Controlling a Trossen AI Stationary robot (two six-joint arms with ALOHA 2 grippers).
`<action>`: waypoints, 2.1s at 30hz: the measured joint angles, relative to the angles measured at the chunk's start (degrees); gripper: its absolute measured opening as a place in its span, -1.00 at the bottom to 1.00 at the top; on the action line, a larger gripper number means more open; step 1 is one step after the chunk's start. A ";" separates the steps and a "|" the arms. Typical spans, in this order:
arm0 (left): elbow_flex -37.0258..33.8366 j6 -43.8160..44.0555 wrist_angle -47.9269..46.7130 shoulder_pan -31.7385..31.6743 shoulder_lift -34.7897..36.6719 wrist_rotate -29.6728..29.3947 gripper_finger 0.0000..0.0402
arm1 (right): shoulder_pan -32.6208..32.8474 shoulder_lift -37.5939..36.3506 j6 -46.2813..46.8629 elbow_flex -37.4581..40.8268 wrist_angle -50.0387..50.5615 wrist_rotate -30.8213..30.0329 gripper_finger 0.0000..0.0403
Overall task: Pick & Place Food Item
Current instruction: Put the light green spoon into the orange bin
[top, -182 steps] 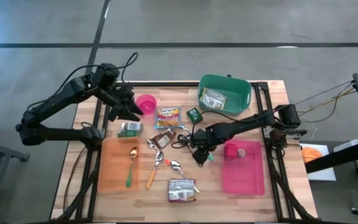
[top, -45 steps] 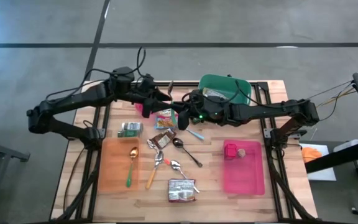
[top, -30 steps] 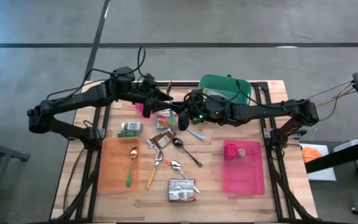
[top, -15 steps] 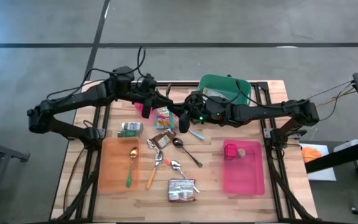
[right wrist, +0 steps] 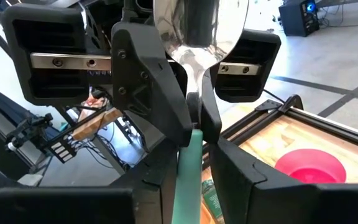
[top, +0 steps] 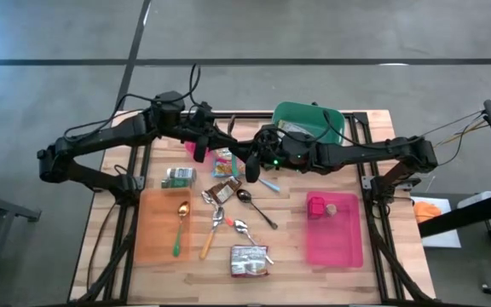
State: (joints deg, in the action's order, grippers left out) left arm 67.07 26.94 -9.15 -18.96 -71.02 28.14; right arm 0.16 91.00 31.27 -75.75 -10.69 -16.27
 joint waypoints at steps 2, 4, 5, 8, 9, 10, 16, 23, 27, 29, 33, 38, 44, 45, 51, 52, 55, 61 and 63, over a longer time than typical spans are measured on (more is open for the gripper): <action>0.00 0.17 -0.26 0.00 0.18 -0.02 -0.93 | -0.01 0.00 0.04 0.00 -0.05 -0.01 -0.55; 0.00 0.19 -1.24 0.00 0.63 -0.07 -0.93 | 0.00 0.02 0.09 0.00 -0.26 0.04 -0.55; 0.00 0.35 -1.83 0.00 0.94 -0.07 -0.93 | 0.00 0.02 0.09 0.00 -0.27 0.05 -0.54; 0.00 0.62 -3.70 -0.05 1.99 -0.11 -0.93 | 0.00 0.02 0.13 0.00 -0.39 0.29 -0.54; 0.00 0.64 -4.21 -0.17 2.45 -0.11 -0.93 | 0.00 0.02 0.22 0.00 -0.50 0.28 -0.54; 0.00 0.67 -4.75 -0.26 2.78 -0.10 -0.93 | 0.00 0.02 0.24 0.00 -0.55 0.29 -0.54; 0.00 1.72 -7.91 -0.24 3.58 0.13 -0.93 | -0.13 0.02 0.24 0.07 -0.12 3.09 -0.53; 0.02 2.03 -12.83 -0.26 5.30 -0.45 -0.93 | -0.12 0.07 0.24 0.09 0.21 6.06 -0.25; 0.02 1.85 -16.86 -0.26 7.00 -2.27 -0.93 | -0.02 0.02 0.49 0.09 0.08 6.49 0.01; 0.02 1.84 -19.54 -0.26 7.70 -3.09 -0.93 | -0.05 0.02 0.50 0.09 0.10 6.49 0.12; 0.02 1.96 -24.89 -0.26 8.93 -3.38 -0.93 | -0.07 0.02 0.21 0.09 0.11 6.47 0.28; 0.02 3.38 -34.21 0.37 10.68 -3.74 -0.93 | -0.07 0.02 -0.33 0.09 0.73 6.37 0.41; 0.02 6.97 -45.25 3.28 13.45 -6.62 -0.93 | -0.11 0.02 -0.39 0.08 1.32 6.23 0.46; 0.02 8.24 -46.91 4.37 13.90 -7.66 -0.93 | -0.11 0.02 -0.39 0.09 1.38 6.21 0.46; -0.09 17.83 -54.28 14.37 16.73 -13.61 -0.93 | -0.09 0.02 -0.42 0.07 1.50 6.08 0.46; -0.56 19.89 -54.42 16.36 17.26 -14.41 -0.93 | -0.07 0.02 -0.42 0.07 1.56 6.08 0.46; -3.39 26.78 -53.98 21.67 18.96 -16.15 -0.93 | -0.07 0.02 -0.42 0.06 2.17 6.08 0.46; -12.16 38.54 -51.34 27.65 22.07 -17.98 -0.93 | -0.07 0.02 -0.44 0.04 4.74 6.10 0.46; -15.11 41.61 -49.86 28.77 23.03 -18.13 -0.93 | -0.07 0.02 -0.44 0.11 4.80 6.10 0.46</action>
State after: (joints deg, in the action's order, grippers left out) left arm 51.96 68.55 -59.01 9.81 -47.99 10.01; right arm 0.10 91.02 30.83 -75.64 -5.89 -10.17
